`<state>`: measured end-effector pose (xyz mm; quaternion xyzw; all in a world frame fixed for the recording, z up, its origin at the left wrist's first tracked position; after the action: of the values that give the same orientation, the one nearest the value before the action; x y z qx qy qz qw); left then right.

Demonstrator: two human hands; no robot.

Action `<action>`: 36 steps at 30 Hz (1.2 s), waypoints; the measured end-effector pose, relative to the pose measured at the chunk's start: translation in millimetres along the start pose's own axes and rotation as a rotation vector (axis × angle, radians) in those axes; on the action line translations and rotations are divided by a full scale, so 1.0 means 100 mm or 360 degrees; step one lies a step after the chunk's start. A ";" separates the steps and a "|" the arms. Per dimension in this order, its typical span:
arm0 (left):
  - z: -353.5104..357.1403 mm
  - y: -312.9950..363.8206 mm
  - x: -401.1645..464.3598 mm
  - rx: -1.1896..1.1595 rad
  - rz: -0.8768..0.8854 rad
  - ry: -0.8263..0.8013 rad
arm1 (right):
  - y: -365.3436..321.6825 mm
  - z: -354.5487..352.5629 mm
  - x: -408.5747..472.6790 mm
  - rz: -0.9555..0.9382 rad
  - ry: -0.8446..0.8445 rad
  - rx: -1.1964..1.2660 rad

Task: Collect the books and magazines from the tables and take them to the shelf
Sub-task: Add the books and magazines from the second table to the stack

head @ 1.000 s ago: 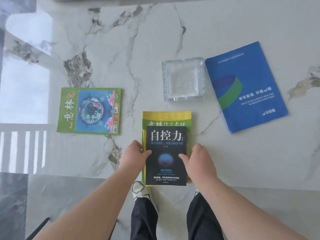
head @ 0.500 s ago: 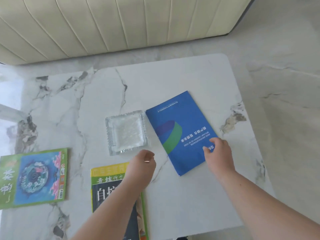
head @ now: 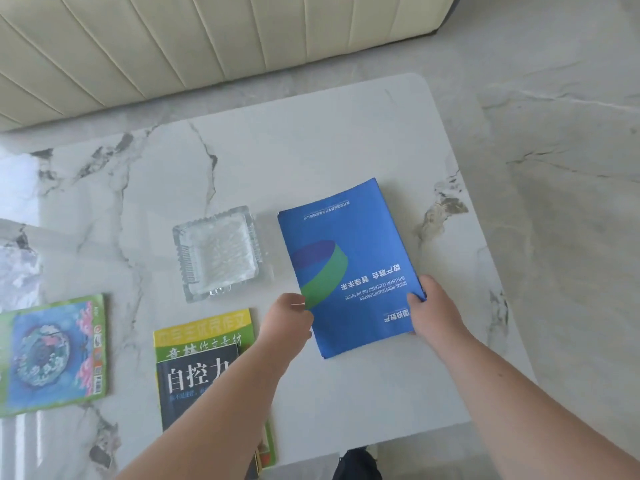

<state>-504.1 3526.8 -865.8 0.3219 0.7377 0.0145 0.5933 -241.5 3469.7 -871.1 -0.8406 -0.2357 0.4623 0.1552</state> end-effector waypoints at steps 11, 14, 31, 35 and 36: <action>0.49 1.25 -1.11 0.1151 0.1444 0.0024 | -0.12 -1.00 -0.78 -0.0310 -0.0512 -0.0334; 0.93 1.22 -1.12 0.2064 0.1434 -0.0236 | -0.18 -0.95 -0.89 -0.0433 -0.0625 -0.0520; 0.49 -0.58 -0.80 -0.0190 0.0103 -0.0426 | 1.25 0.16 -1.54 0.0502 -0.1069 0.1532; 0.49 -0.63 -0.71 -0.0219 0.0098 -0.0105 | 1.26 0.13 -1.25 0.0300 -0.0248 0.0527; 0.47 -0.60 -0.68 -0.0163 0.0119 -0.0039 | 1.20 0.10 -1.19 0.0287 -0.0151 0.0446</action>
<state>-483.7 3428.4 -845.1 0.3185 0.7162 0.0705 0.6170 -275.0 3305.3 -849.9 -0.8057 -0.0996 0.5419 0.2175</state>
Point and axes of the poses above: each hand's wrist, its own x-axis towards the middle knuckle, its own z-axis out of the palm, y = z × x, the point moved 9 cm from there along x, towards the middle knuckle
